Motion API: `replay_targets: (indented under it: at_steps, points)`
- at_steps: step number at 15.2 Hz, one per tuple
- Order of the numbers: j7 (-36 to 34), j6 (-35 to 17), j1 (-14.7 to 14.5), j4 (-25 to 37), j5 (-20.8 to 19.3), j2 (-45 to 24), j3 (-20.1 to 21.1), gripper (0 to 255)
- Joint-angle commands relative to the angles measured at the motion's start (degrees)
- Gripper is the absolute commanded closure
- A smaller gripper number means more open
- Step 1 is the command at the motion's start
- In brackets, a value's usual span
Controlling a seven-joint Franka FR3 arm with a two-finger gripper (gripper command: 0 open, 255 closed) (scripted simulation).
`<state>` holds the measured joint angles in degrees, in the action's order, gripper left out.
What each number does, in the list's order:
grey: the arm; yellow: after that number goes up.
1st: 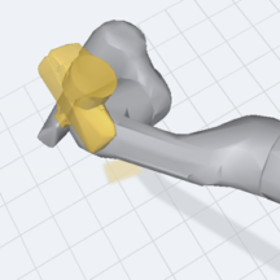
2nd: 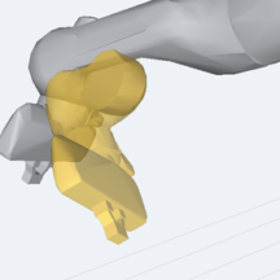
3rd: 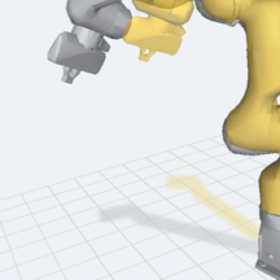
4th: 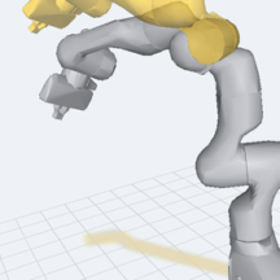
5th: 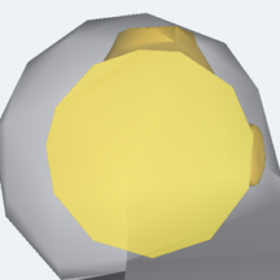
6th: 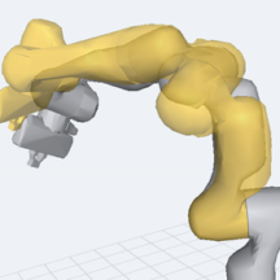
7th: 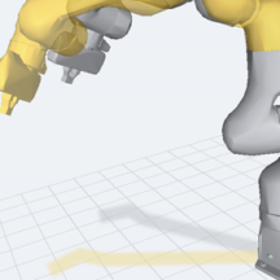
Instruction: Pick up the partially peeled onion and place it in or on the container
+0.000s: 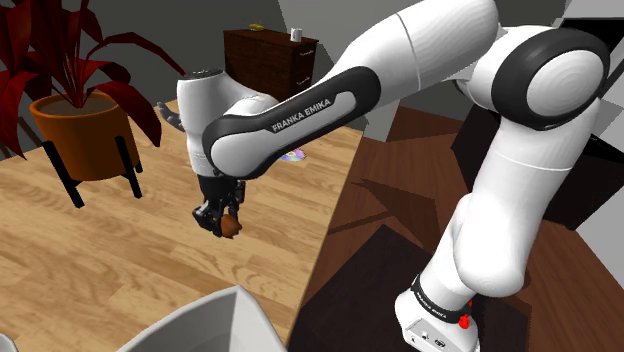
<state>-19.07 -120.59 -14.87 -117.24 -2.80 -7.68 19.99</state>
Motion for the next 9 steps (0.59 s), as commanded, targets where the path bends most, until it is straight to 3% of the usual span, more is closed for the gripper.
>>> replay_targets:
  at_steps: [1,9]
  points:
    - [0.34,1.34,0.13,0.68,0.30,0.69,-0.02,255]
    - [1.05,7.11,0.31,4.16,1.32,3.14,0.06,255]
